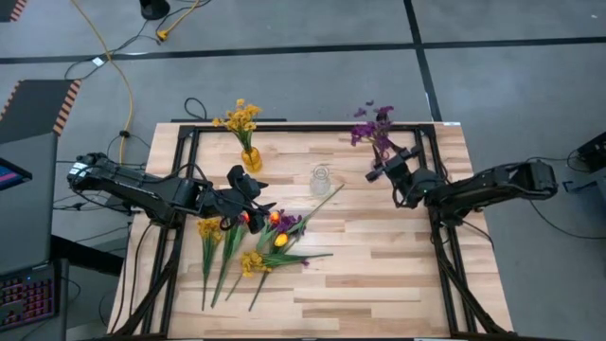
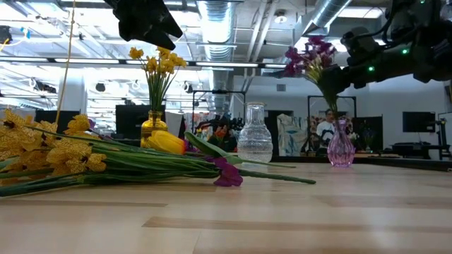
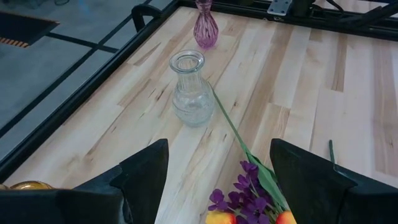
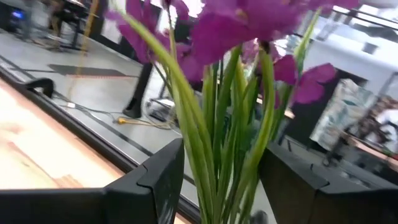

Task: Sort flowers into vase by color
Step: Put the violet flowers into the pink vase, then put the yellow flowers into the yellow vase

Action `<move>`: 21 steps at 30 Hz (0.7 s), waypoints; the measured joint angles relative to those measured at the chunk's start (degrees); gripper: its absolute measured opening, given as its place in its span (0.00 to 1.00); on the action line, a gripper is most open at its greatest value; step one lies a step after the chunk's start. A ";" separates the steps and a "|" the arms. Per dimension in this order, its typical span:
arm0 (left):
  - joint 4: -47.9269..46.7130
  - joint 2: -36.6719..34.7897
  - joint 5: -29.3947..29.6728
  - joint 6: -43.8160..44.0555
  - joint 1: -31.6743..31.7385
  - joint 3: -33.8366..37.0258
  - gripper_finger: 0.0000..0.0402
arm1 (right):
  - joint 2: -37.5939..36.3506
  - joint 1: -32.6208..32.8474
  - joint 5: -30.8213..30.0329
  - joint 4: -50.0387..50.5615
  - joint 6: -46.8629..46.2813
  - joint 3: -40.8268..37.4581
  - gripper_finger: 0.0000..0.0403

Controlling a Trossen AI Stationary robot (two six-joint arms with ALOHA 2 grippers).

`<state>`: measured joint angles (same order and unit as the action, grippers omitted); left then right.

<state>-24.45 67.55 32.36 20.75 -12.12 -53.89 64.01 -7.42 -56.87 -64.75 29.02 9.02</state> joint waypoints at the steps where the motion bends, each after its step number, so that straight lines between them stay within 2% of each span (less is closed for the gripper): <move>1: 0.00 0.00 -0.02 0.00 -0.01 0.00 0.67 | 0.00 0.53 -1.19 0.01 0.00 0.00 0.56; 8: 0.00 0.00 -0.02 0.00 0.00 0.00 0.67 | 0.00 3.20 -7.66 -0.17 0.06 0.00 0.56; 21: -0.02 0.00 -0.02 0.00 0.00 0.00 0.67 | -0.79 9.23 -15.85 -0.37 2.06 0.26 0.56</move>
<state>-24.47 67.55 32.34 20.75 -12.12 -53.89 63.22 1.81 -72.71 -65.12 31.07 9.28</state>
